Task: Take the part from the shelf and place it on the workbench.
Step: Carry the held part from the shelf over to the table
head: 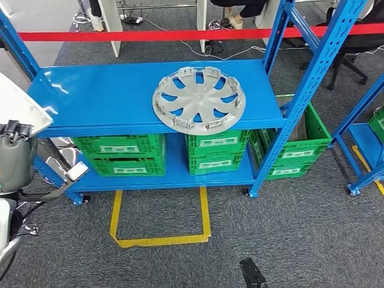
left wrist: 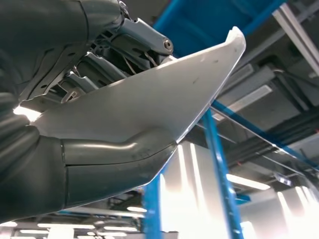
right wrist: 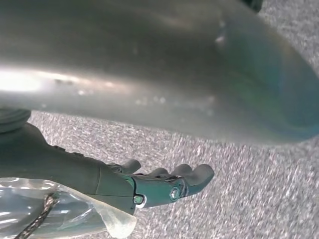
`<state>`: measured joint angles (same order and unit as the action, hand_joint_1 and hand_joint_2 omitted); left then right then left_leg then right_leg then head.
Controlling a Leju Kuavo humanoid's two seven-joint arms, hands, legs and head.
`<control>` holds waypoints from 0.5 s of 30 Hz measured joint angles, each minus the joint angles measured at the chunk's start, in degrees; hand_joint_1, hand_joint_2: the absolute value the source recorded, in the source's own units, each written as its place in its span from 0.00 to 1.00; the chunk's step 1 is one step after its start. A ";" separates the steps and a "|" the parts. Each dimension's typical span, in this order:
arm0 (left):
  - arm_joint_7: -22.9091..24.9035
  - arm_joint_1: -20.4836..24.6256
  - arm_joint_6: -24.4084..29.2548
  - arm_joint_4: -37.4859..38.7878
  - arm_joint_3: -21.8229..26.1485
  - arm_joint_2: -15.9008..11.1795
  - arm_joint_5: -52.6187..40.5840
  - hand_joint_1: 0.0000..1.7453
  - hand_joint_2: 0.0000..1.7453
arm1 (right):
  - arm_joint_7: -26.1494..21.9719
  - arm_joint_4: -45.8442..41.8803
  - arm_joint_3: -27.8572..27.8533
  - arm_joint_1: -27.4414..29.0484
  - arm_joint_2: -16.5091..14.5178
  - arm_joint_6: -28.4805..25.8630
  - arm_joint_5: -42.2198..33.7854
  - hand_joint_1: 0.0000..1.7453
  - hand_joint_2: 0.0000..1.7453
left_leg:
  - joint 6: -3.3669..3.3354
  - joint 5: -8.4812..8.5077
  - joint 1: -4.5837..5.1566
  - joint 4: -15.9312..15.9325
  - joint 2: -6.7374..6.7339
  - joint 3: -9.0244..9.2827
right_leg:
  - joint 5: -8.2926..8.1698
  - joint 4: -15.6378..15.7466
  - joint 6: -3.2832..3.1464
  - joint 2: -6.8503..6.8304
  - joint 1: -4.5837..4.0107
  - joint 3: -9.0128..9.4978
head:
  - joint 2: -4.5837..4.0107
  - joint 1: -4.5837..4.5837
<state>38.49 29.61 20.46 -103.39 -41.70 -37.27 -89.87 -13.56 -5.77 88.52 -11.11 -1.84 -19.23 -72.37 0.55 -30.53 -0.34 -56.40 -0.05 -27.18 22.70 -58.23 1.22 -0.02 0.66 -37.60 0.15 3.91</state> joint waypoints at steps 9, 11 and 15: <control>0.00 -0.49 0.71 -0.17 -0.47 -0.68 -0.01 1.00 1.00 | -0.75 0.04 0.04 0.07 -0.13 -0.44 -1.76 0.00 0.00 | -2.28 6.33 1.08 -0.21 -0.24 -7.89 | 8.12 -15.91 0.00 -0.03 -0.26 -1.02 | 0.00 0.30; 0.00 -0.53 1.09 -0.17 -0.75 -0.64 -0.01 1.00 1.00 | -1.24 0.19 0.04 -0.02 -0.07 -0.75 -2.63 0.00 0.00 | -2.14 7.53 1.41 -0.48 -0.23 -9.20 | 6.96 -7.62 -1.06 -0.07 -0.76 5.66 | 0.00 0.28; 0.00 -0.30 1.81 -0.10 -1.69 -0.37 0.00 1.00 1.00 | -2.37 0.43 0.02 -0.25 0.04 -1.06 -4.29 0.00 0.00 | -1.30 9.71 1.43 -0.42 -0.52 -10.14 | 9.40 3.38 -1.56 -0.11 -1.19 11.99 | 0.00 0.25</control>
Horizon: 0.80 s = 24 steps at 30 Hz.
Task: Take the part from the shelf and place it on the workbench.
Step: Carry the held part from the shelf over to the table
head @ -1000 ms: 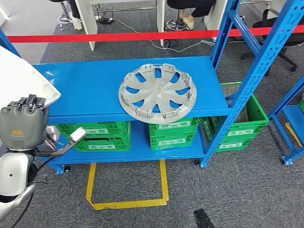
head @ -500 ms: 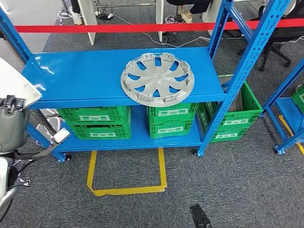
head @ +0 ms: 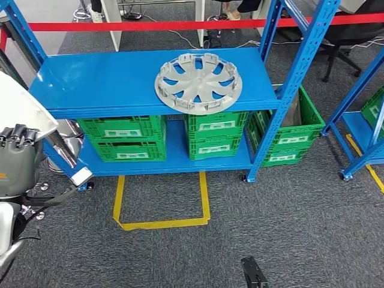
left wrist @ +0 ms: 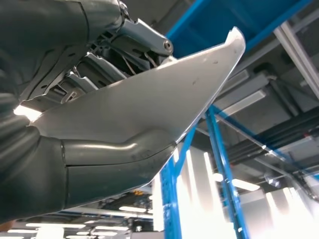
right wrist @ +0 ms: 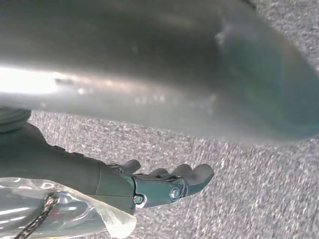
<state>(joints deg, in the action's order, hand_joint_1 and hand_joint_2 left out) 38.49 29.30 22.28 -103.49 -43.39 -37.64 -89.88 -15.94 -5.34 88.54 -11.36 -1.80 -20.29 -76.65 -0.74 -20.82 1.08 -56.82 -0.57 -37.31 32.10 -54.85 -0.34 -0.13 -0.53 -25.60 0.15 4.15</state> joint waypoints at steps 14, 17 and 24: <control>0.00 0.26 2.05 1.05 -2.73 1.76 0.02 1.00 1.00 | -2.20 0.58 -0.20 0.79 -0.10 -0.97 -3.42 0.00 0.00 | 2.63 -9.75 -2.15 -0.63 0.71 9.81 | -7.97 -3.57 1.29 -0.10 1.13 -10.95 | 0.00 -0.40; -0.01 0.27 2.39 1.44 -3.04 2.32 0.02 1.00 1.00 | -2.20 0.72 -0.20 1.26 -0.10 -0.95 -3.80 0.00 0.00 | 0.78 -8.42 -1.98 -0.18 0.49 8.18 | -7.66 -4.11 2.34 -0.01 1.39 -12.17 | 0.00 -0.33; -0.73 -0.20 4.08 2.53 -3.44 3.72 0.03 1.00 1.00 | -2.30 0.86 -0.20 1.55 -0.10 -0.73 -4.67 0.00 0.00 | -0.41 -2.82 -1.22 -0.15 0.29 1.28 | 0.30 -19.88 2.25 0.06 1.15 -13.71 | 0.00 -0.12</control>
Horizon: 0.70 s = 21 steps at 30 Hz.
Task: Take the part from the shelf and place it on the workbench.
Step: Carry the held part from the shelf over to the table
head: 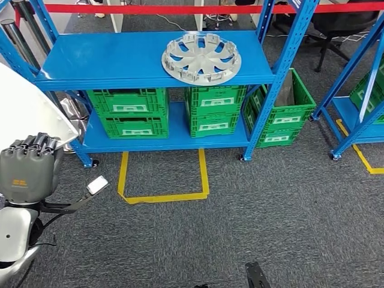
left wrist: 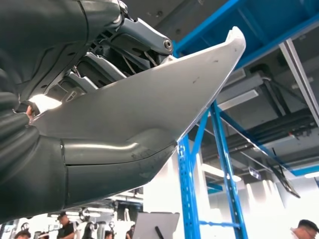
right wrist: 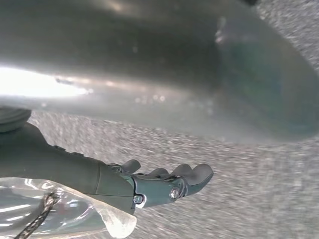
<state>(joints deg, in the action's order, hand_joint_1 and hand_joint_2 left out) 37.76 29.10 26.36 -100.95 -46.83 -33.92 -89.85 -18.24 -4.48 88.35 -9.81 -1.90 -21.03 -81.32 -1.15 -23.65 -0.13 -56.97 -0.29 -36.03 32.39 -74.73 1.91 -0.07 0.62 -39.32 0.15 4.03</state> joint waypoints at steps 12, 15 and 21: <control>-4.80 -1.01 1.62 1.04 2.71 1.57 0.01 1.00 1.00 | 0.11 0.36 0.00 0.12 0.00 0.11 -2.04 0.00 0.00 | 2.84 -7.08 -0.12 -11.28 0.16 -5.56 | -4.20 19.41 -3.42 -0.35 -0.74 9.98 | 0.00 -0.62; -5.61 -1.32 1.81 1.30 3.40 1.89 0.01 1.00 1.00 | -0.16 0.39 0.00 0.16 0.00 0.47 -2.51 0.00 0.00 | 3.07 -6.90 -0.27 -16.94 0.16 -4.04 | -5.98 18.33 -3.23 -0.36 -0.83 6.65 | 0.00 -0.63; -6.84 -1.75 2.28 1.57 5.56 2.38 0.01 1.00 1.00 | -0.42 0.39 0.00 0.08 -0.02 0.92 -2.89 0.00 0.00 | 1.57 -6.16 0.28 -0.06 0.22 8.03 | -8.64 16.63 -1.82 -0.25 -0.97 2.98 | 0.00 -0.58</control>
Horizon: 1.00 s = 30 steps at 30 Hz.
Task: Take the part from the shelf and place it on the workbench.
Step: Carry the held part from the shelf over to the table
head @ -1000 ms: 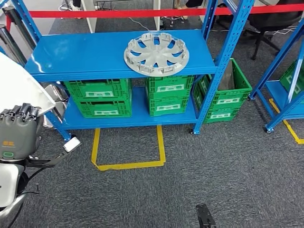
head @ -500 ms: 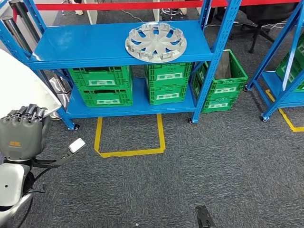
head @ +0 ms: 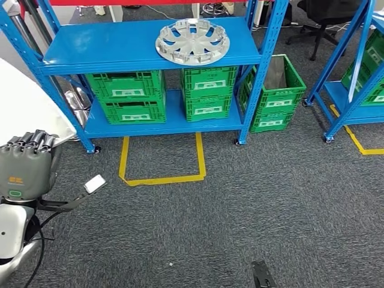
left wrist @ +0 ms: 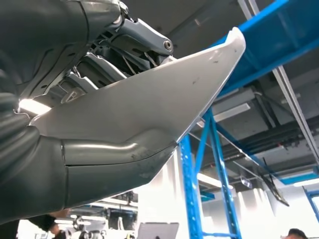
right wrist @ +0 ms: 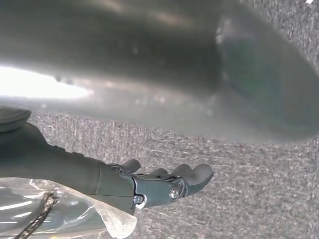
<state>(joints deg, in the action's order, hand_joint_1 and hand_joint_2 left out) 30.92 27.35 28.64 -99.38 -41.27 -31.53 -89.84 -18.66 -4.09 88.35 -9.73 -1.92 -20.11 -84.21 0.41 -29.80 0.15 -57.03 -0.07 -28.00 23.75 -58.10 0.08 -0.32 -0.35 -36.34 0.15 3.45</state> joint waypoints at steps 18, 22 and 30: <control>-2.57 -2.69 0.62 0.81 3.59 2.74 -0.01 1.00 1.00 | 0.07 0.09 0.13 -0.12 -0.02 0.00 -0.57 0.00 0.00 | 0.52 9.77 -0.42 0.48 -0.27 -10.77 | 5.62 2.90 0.06 0.27 0.29 8.69 | 0.00 0.19; -5.12 -3.93 1.17 0.96 4.93 3.57 0.00 1.00 1.00 | 0.06 0.09 0.16 -0.17 -0.04 0.00 -0.69 0.00 0.00 | 1.51 0.09 -0.71 -12.57 -0.09 -14.18 | 3.47 3.01 -1.43 0.04 0.34 5.95 | 0.00 -0.35; -9.93 -6.44 1.75 1.14 9.33 6.25 0.00 1.00 1.00 | -0.01 0.09 0.33 -0.12 -0.08 0.04 -0.77 0.00 0.00 | 0.33 2.14 -0.25 -0.03 -0.09 -1.16 | 0.98 1.51 0.00 -0.03 0.23 2.10 | 0.00 -0.31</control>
<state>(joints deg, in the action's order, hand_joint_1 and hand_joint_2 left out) 20.99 20.91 30.39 -98.24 -31.94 -25.28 -89.84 -18.67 -4.00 88.67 -9.85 -2.01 -20.06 -84.97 0.74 -27.66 -0.11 -57.06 -0.16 -29.16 24.74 -56.59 0.08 -0.35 -0.12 -34.24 0.15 3.14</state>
